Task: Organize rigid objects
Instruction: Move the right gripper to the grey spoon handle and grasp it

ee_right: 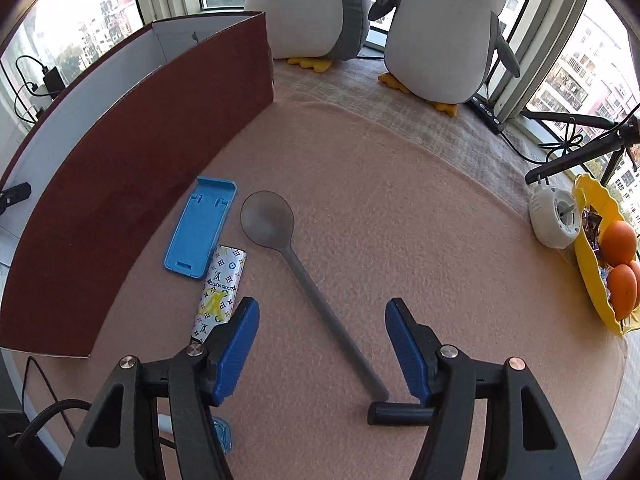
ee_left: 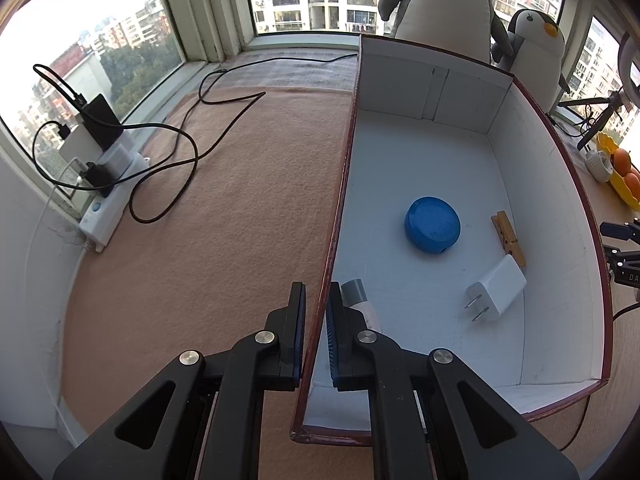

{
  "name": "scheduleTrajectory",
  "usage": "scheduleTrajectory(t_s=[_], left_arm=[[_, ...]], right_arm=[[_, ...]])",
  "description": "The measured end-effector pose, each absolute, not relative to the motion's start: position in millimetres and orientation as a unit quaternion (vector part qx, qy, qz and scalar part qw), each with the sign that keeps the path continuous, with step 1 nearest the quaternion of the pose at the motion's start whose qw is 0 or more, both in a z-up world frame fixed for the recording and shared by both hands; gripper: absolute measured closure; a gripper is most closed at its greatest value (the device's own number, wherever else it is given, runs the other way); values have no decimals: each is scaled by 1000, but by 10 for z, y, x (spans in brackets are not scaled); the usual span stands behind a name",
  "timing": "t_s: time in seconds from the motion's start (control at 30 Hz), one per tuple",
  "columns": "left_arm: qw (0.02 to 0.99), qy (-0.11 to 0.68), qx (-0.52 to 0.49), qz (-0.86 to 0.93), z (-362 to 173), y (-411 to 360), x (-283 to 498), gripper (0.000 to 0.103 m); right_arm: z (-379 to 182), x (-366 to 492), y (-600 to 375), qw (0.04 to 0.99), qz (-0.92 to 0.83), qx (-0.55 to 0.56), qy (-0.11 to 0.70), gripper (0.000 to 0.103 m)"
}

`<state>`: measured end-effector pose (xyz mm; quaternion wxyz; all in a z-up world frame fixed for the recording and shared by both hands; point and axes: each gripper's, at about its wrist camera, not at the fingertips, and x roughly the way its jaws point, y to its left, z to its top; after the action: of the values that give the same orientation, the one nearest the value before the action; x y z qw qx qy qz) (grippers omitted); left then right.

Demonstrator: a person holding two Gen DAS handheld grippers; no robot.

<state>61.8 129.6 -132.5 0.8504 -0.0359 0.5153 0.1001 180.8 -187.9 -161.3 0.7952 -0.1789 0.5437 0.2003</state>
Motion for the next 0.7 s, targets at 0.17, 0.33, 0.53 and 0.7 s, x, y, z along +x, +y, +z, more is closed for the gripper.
scheduleTrajectory(t_s=[0.17,0.33,0.53,0.7], left_arm=[[850,516,-35,100,-1324,1304,611,94],[850,516,-34,100,-1329,1305,611,94],[850,516,-33,100,-1332,1309,608,94],[850,516,-33,100,-1332,1304,614,94]], right_arm=[[-1750,1899,-1850,785,199,-184,557,54],[-1830,1997,-1826,779,196,-176,569,67],[-1876,2026,-1818,773,201,-160,580,84],[-1871,1956,-1805,777,198,-152,578,94]])
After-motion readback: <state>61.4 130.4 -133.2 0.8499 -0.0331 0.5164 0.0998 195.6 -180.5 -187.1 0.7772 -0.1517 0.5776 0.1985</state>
